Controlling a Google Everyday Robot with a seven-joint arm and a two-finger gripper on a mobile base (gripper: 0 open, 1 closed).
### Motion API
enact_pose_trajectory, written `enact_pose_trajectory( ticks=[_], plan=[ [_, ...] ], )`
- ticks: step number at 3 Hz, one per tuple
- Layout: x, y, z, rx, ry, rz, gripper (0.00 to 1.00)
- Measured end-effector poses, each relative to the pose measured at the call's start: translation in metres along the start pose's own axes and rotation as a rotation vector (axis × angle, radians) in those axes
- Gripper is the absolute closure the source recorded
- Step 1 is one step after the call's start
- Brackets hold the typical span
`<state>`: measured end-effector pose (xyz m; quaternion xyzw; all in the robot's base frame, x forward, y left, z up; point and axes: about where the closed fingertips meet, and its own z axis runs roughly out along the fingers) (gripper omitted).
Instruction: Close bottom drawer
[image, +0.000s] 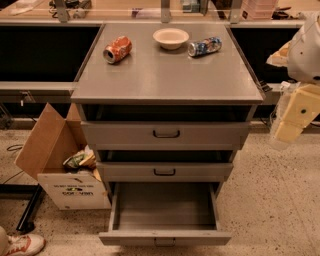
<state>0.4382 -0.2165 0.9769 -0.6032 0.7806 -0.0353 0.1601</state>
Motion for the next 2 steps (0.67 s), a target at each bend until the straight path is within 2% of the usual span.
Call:
enact_pose_trajectory(
  ticks=[1,2],
  plan=[
    [0.000,0.000,0.000,0.000,0.000,0.000,0.00],
    [0.004,0.005,0.022,-0.004,0.020,-0.028,0.00]
  ],
)
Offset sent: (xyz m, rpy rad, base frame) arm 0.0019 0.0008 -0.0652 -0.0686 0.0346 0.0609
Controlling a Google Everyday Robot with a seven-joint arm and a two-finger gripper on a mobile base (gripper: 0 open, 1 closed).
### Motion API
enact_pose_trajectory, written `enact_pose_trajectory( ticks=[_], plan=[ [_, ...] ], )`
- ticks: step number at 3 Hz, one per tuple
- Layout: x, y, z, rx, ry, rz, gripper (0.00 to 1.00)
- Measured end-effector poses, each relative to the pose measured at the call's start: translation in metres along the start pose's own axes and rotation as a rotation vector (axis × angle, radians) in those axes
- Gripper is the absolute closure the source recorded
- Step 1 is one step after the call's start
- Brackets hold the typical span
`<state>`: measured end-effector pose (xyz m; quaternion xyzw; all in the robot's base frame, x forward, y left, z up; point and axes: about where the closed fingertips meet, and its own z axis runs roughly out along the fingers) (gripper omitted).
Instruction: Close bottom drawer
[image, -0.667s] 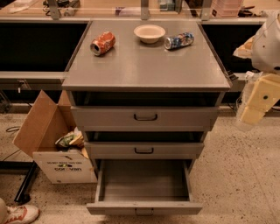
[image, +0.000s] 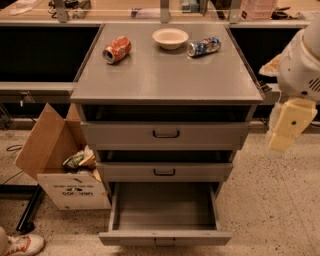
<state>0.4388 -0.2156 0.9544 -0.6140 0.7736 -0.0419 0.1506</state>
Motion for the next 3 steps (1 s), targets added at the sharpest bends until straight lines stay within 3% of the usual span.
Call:
enact_pose_trajectory(
  ticks=[1,2,3],
  plan=[
    [0.003,0.017,0.048,-0.041,0.000,-0.073,0.00],
    [0.008,0.052,0.118,-0.130,-0.003,-0.168,0.00],
    [0.008,0.052,0.118,-0.130,-0.003,-0.168,0.00]
  ],
)
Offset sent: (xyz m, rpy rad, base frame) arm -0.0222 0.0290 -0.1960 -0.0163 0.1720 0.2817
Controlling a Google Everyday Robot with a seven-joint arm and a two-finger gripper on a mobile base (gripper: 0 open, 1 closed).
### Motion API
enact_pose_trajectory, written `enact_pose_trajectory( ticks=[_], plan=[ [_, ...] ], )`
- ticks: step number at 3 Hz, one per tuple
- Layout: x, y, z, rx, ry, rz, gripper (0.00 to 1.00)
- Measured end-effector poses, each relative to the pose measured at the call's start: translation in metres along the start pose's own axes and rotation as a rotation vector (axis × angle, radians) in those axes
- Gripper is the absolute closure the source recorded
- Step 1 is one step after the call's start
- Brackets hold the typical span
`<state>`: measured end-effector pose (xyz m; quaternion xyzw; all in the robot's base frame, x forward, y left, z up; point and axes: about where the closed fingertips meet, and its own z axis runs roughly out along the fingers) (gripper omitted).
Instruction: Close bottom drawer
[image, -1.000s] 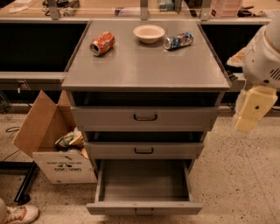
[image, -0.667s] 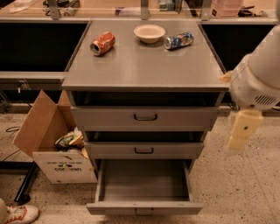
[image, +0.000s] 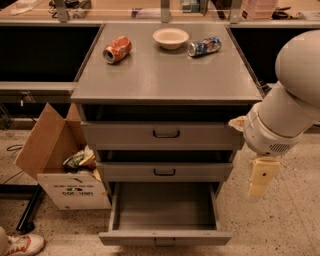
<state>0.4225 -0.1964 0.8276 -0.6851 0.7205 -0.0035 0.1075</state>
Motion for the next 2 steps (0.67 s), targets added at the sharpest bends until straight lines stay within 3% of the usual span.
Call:
enact_pose_trajectory(
  ticks=[1,2],
  plan=[
    [0.000,0.002,0.010,-0.001,0.013,-0.005,0.00],
    [0.003,0.013,0.059,-0.034,0.037,-0.047,0.00]
  ],
)
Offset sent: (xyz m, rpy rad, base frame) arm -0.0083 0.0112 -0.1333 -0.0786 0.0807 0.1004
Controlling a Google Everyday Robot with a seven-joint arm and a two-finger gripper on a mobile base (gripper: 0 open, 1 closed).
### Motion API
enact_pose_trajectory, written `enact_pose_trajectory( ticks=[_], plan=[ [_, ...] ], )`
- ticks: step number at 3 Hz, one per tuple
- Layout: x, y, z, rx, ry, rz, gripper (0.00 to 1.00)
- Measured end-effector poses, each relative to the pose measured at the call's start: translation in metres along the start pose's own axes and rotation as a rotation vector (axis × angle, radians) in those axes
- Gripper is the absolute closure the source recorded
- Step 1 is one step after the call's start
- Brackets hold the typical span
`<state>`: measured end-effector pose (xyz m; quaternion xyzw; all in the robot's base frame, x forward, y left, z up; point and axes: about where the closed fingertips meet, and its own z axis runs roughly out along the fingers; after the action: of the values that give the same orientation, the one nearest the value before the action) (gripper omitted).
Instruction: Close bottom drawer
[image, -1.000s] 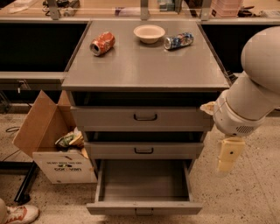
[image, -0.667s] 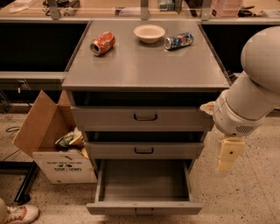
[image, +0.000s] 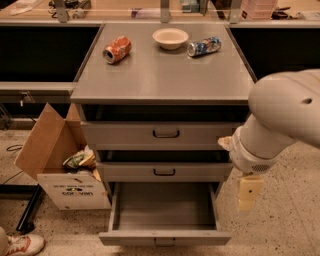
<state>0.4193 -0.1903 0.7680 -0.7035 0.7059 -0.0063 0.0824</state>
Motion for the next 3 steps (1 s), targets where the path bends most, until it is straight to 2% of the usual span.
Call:
enact_pose_trajectory(
  ticks=[1,2,3],
  plan=[
    [0.009,0.026,0.096,-0.113,-0.009,-0.049,0.00],
    [0.014,0.044,0.157,-0.205,-0.022,-0.064,0.00],
    [0.014,0.047,0.164,-0.219,-0.027,-0.062,0.00]
  ],
)
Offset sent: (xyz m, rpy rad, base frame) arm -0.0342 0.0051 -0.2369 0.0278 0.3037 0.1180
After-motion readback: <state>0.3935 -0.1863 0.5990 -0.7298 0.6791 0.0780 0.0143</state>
